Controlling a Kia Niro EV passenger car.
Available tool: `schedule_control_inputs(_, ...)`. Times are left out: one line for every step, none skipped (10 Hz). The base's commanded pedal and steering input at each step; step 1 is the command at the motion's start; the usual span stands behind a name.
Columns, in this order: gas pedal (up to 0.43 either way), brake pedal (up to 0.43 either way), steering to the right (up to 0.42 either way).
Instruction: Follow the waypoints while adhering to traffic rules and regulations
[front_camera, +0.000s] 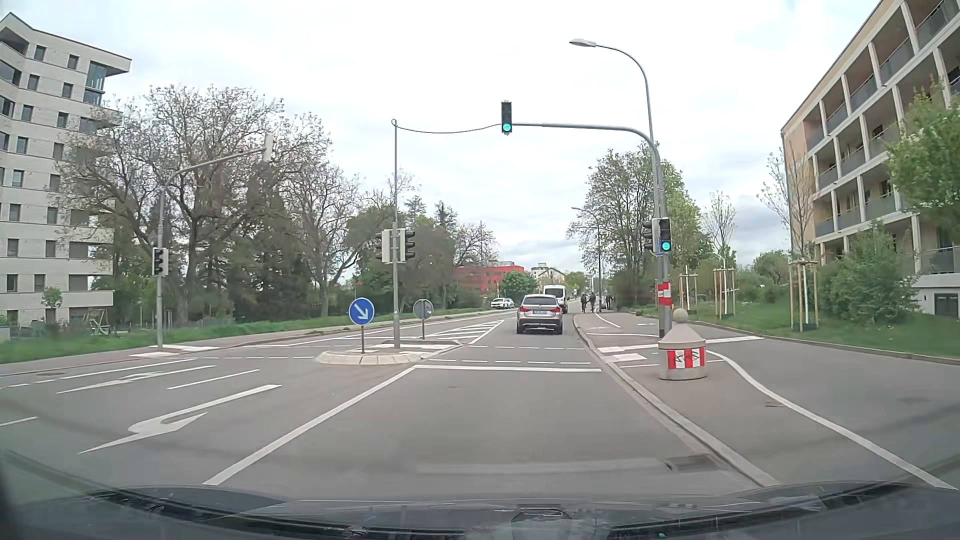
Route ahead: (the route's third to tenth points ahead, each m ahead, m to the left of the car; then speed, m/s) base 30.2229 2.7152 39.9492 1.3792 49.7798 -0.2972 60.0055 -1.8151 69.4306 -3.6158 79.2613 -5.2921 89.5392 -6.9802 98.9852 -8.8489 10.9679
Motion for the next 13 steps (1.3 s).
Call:
schedule_control_inputs(0.067, 0.0, 0.013)
schedule_control_inputs(0.067, 0.0, 0.013)
schedule_control_inputs(0.067, 0.0, 0.013)
schedule_control_inputs(0.067, 0.0, 0.013)
schedule_control_inputs(0.067, 0.0, 0.013)
schedule_control_inputs(0.067, 0.0, 0.013)
schedule_control_inputs(0.067, 0.0, 0.013)
schedule_control_inputs(0.067, 0.0, 0.013)
schedule_control_inputs(0.067, 0.0, 0.013)
schedule_control_inputs(0.067, 0.0, 0.013)
schedule_control_inputs(0.067, 0.0, 0.013)
schedule_control_inputs(0.067, 0.0, 0.013)
schedule_control_inputs(0.067, 0.0, 0.013)
